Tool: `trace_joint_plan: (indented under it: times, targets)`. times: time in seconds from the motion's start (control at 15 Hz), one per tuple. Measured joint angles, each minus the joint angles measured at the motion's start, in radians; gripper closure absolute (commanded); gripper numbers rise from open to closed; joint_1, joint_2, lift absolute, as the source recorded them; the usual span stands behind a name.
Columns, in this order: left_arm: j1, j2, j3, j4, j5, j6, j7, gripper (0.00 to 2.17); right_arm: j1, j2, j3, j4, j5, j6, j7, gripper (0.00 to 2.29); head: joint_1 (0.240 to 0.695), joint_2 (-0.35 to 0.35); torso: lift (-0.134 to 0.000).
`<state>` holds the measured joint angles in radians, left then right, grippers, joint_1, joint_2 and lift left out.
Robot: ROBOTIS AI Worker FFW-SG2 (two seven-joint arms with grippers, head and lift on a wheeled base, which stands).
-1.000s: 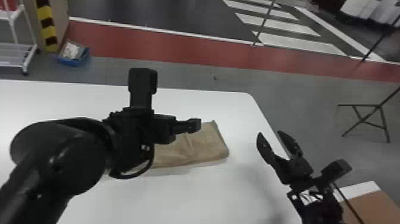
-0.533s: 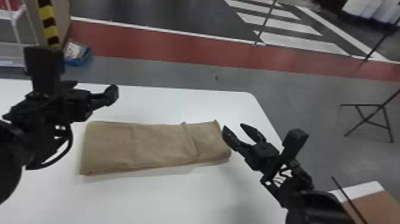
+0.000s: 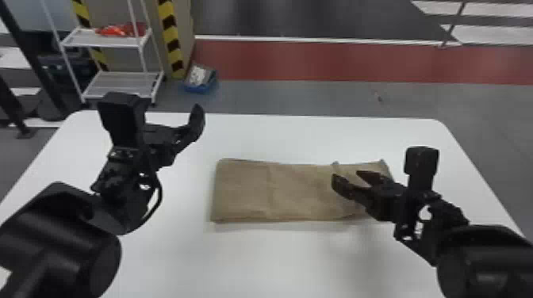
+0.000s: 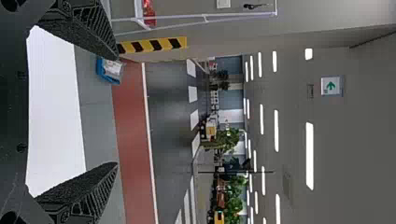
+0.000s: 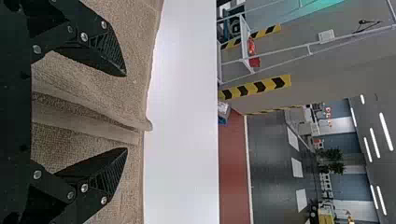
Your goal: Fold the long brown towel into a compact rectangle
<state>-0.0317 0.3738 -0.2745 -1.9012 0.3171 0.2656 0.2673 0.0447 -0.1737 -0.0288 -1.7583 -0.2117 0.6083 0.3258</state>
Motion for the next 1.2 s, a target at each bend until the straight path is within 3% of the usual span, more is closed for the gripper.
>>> trace_joint_plan:
  times: [0.27, 0.47, 0.73, 0.8, 0.87, 1.2]
  targets:
    - [0.009, -0.001, -0.014, -0.001, -0.019, -0.030, -0.002, 0.10, -0.003, 0.003, 0.013, 0.001, 0.006, 0.071, -0.023, 0.41, 0.695, -0.018, -0.124]
    - [0.010, -0.001, -0.021, -0.001, -0.019, -0.046, -0.002, 0.10, -0.008, 0.003, 0.016, 0.004, 0.014, 0.089, -0.025, 0.59, 0.695, -0.024, -0.124]
    - [0.020, -0.001, -0.021, -0.001, -0.018, -0.048, -0.003, 0.10, -0.009, 0.003, 0.017, 0.006, 0.011, 0.098, -0.024, 0.60, 0.695, -0.023, -0.124]
    - [0.023, -0.001, -0.020, -0.003, -0.018, -0.049, -0.003, 0.10, -0.009, 0.003, 0.017, 0.006, 0.011, 0.104, -0.023, 0.81, 0.695, -0.023, -0.124]
    - [0.025, -0.001, -0.019, -0.005, -0.018, -0.050, -0.003, 0.10, -0.010, 0.003, 0.017, 0.006, 0.010, 0.111, -0.022, 0.84, 0.695, -0.022, -0.124]
    - [0.031, -0.001, -0.017, -0.010, -0.012, -0.049, -0.003, 0.11, -0.008, 0.003, 0.015, 0.003, 0.001, 0.132, -0.016, 0.84, 0.695, -0.020, -0.124]
